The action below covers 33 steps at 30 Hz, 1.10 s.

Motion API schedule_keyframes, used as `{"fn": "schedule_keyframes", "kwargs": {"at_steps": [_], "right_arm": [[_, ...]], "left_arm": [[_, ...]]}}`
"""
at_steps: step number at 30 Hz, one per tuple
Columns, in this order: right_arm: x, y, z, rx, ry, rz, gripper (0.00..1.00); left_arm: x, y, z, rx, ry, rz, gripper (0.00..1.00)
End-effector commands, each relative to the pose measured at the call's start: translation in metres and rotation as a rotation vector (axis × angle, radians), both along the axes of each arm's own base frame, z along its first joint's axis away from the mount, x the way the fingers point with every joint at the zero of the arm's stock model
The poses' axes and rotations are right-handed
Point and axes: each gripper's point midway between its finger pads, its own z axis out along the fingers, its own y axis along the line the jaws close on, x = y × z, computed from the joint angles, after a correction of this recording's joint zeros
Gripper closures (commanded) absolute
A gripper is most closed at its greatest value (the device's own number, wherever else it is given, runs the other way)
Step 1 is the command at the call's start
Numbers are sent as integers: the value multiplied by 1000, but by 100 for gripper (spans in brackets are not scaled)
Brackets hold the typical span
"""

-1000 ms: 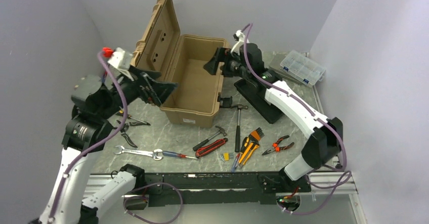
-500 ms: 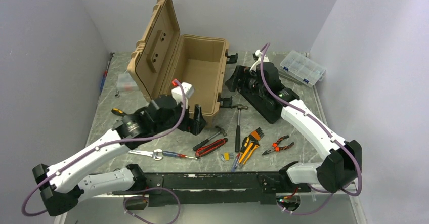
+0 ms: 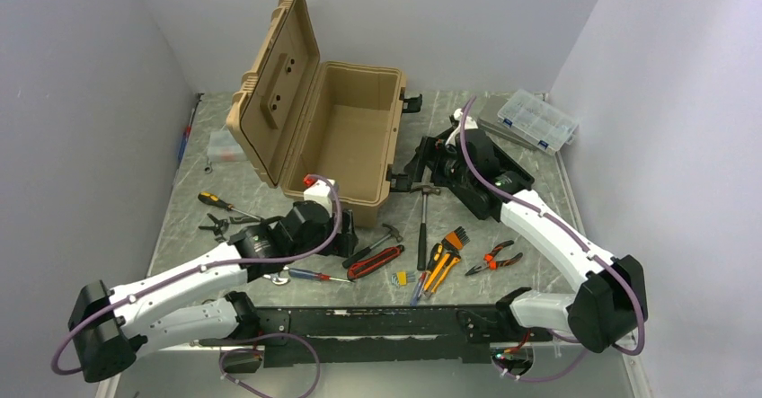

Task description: Pack the tool kit

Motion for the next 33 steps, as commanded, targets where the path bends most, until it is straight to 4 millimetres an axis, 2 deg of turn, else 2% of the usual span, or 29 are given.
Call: {"fn": "schedule_keyframes", "kwargs": {"at_steps": [1,6,9,11,14,18,24,26,29,32,33], "right_arm": [[4,1,11,40,-41,-11,10],[3,-4,5,34,-18,-46,10],[3,-9,2,57,-3,-69,10],[3,-12,-1,73,5,-79,10],[2,-15,-3,84,8,-86,10],[-1,-18,-6,83,19,-91,10],[-8,-25,-13,61,36,-102,9],[-10,-32,-22,33,66,-140,9],[-14,-51,-47,-56,164,-239,11],[-19,-60,-69,-131,236,-268,15],[-21,-60,-76,-149,255,-267,17]], "left_arm": [[28,-4,-5,-12,-45,105,4],[52,4,-21,-22,-40,163,3],[68,18,-25,-26,-53,202,3],[82,35,-27,-25,-63,243,4],[100,50,-24,-49,-83,269,4],[124,60,-16,-46,-109,290,4],[165,58,-7,-56,-136,317,5],[182,60,-1,-56,-140,341,5],[198,67,2,-53,-135,375,5],[205,79,7,-49,-150,422,5],[202,85,3,-30,-133,440,5]]}}
